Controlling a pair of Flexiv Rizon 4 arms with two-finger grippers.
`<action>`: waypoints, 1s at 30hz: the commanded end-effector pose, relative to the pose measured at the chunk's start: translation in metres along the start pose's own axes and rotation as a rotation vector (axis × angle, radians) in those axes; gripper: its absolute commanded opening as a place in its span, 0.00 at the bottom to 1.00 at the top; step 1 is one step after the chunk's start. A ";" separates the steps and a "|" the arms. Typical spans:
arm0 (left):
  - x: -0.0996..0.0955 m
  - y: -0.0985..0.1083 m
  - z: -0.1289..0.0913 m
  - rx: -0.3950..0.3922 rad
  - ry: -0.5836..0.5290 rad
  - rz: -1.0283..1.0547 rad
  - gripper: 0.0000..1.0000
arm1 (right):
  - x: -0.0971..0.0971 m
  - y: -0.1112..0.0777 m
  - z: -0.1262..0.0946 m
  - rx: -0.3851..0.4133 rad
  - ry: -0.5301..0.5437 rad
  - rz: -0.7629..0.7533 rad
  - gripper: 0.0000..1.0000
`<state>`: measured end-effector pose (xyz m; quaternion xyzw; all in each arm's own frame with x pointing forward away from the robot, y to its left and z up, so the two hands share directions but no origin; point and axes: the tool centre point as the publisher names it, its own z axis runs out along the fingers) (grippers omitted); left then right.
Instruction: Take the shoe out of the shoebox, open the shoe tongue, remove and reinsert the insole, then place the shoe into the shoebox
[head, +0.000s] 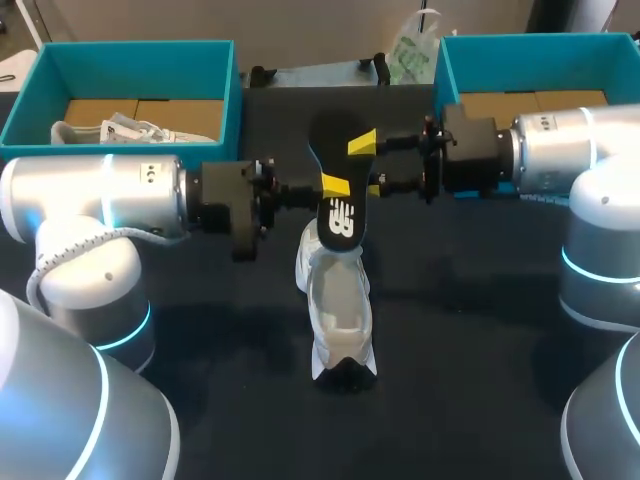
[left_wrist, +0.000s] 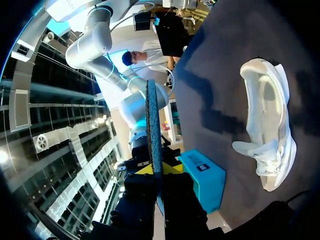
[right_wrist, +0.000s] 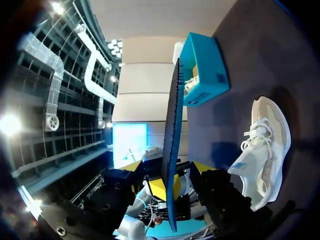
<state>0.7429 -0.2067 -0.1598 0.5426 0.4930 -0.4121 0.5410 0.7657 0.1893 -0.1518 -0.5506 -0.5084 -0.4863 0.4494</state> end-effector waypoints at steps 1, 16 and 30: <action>0.002 0.000 0.001 -0.004 -0.004 0.003 0.00 | 0.001 0.002 0.005 0.003 -0.008 -0.018 0.49; 0.003 -0.001 0.000 -0.006 -0.010 -0.003 0.00 | -0.003 0.007 0.008 -0.001 0.012 -0.078 0.40; 0.004 0.001 0.000 -0.007 -0.006 0.001 0.00 | 0.002 0.004 0.010 -0.020 0.015 -0.086 0.28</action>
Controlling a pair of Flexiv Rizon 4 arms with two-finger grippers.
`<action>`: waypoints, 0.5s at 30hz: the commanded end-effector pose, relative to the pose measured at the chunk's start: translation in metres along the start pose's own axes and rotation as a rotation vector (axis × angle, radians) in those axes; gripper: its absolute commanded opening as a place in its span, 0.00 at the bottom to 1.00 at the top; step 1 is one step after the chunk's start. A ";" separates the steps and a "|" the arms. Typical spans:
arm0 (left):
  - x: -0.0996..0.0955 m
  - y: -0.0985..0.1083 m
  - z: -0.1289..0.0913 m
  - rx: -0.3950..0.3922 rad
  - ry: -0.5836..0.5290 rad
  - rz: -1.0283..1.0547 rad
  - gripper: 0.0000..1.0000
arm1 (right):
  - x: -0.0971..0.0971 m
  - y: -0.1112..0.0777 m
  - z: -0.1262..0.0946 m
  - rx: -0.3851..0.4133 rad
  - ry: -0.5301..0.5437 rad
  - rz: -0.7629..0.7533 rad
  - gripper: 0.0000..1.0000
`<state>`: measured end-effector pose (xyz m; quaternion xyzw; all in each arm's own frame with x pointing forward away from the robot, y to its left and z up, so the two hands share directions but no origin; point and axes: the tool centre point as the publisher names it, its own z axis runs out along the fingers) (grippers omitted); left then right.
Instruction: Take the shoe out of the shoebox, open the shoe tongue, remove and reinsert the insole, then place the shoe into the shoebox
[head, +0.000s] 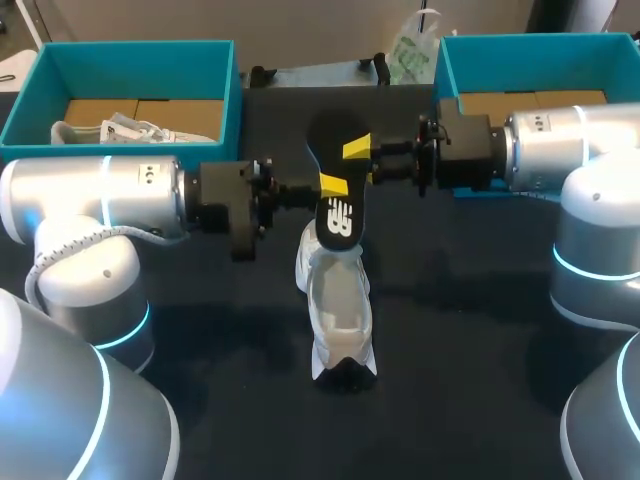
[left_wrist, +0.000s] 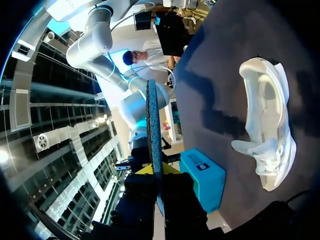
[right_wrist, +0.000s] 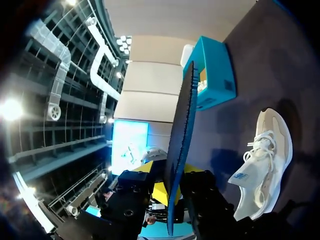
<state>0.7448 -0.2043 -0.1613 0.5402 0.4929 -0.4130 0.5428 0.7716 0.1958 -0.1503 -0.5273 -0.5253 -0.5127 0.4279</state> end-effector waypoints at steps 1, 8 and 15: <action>0.002 -0.001 0.002 -0.004 -0.001 0.003 0.00 | 0.000 -0.002 0.003 -0.006 0.000 0.001 0.27; 0.002 0.000 0.002 -0.005 -0.002 0.006 0.00 | -0.001 -0.002 0.006 -0.003 -0.001 0.008 0.25; 0.002 0.000 0.001 -0.003 -0.002 0.006 0.00 | -0.002 -0.003 0.007 -0.003 0.001 0.017 0.13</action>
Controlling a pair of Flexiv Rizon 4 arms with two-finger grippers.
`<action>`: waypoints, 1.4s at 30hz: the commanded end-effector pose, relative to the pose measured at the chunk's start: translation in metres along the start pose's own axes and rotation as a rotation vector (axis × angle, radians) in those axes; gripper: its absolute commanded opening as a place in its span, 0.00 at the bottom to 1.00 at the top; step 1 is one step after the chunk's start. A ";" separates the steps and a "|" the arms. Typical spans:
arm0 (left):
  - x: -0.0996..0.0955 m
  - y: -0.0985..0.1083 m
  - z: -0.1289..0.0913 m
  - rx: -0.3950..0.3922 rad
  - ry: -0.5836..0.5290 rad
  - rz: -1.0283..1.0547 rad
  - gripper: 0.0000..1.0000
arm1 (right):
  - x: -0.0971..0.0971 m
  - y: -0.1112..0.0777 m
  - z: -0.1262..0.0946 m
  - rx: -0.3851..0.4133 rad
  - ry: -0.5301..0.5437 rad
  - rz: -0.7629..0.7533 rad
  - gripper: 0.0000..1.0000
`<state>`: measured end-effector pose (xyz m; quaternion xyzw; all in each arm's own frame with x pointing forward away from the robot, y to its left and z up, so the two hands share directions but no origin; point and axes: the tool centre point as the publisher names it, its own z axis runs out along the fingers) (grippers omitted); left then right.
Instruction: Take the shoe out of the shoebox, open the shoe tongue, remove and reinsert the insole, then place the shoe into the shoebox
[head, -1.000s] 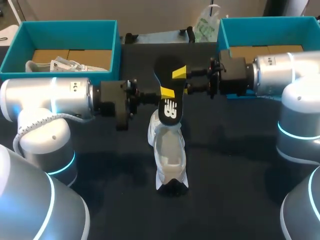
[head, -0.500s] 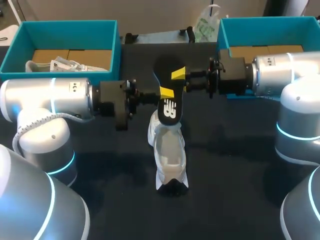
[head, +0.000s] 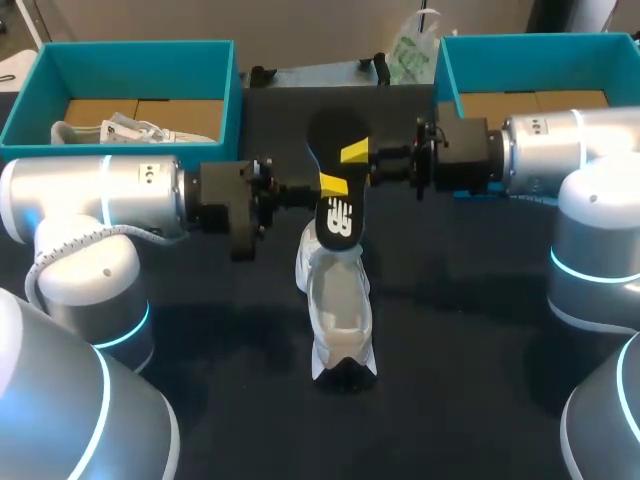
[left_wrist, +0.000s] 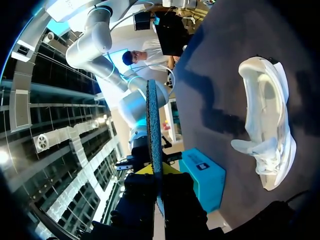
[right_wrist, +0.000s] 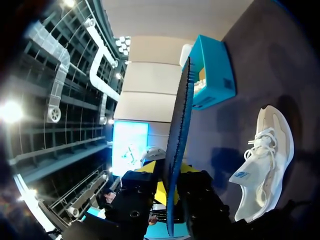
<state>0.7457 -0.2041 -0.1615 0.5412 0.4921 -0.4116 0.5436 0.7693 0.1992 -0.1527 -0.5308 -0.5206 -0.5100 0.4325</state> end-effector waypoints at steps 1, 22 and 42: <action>0.001 -0.001 0.001 -0.002 -0.003 0.002 0.00 | -0.001 0.000 0.003 -0.004 -0.001 0.002 0.09; 0.003 -0.002 0.001 -0.002 -0.003 0.001 0.00 | 0.001 0.000 0.004 -0.006 0.000 -0.005 0.00; -0.018 0.007 -0.050 0.090 0.192 -0.102 1.00 | -0.028 -0.011 0.002 0.007 0.008 0.021 0.00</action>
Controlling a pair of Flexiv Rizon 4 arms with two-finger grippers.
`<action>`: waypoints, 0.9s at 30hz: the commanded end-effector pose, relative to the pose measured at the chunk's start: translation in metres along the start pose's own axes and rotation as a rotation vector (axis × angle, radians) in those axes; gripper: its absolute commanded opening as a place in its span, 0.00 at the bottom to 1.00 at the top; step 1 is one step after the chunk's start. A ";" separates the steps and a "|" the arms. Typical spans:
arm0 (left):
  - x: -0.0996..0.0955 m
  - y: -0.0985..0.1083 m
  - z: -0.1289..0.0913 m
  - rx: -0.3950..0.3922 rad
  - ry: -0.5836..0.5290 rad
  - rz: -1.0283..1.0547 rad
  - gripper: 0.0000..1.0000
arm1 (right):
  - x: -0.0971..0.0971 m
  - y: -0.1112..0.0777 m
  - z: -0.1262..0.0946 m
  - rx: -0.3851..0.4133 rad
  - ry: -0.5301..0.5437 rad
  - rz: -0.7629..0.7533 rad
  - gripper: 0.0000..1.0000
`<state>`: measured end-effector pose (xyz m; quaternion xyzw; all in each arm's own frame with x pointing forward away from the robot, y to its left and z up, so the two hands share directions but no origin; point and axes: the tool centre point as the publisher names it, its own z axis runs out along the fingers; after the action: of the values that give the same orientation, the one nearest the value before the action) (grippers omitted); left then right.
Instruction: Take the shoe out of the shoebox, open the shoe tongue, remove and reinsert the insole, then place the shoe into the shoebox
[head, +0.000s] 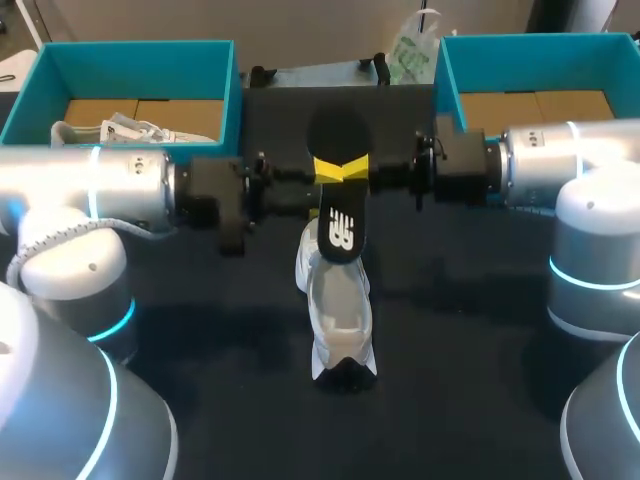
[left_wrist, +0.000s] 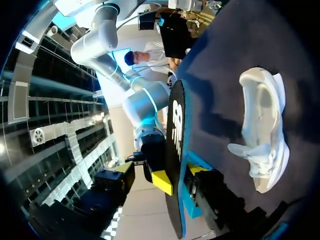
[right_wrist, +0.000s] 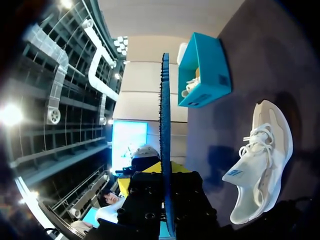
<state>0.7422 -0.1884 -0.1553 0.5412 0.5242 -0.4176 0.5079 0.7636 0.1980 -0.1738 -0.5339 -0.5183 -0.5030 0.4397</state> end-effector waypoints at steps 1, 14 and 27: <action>-0.010 0.009 -0.040 0.081 0.168 -0.046 1.00 | -0.010 -0.005 0.002 -0.001 0.012 0.003 0.00; -0.006 0.025 -0.059 0.196 0.378 -0.059 1.00 | -0.015 -0.008 0.005 0.012 0.013 -0.006 0.00; -0.033 0.057 -0.048 0.149 0.634 -0.061 1.00 | -0.018 -0.021 0.009 0.001 0.027 0.005 0.00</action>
<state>0.7820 -0.1297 -0.1256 0.6294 0.6161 -0.3441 0.3253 0.7520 0.2030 -0.1898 -0.5260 -0.5179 -0.5018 0.4509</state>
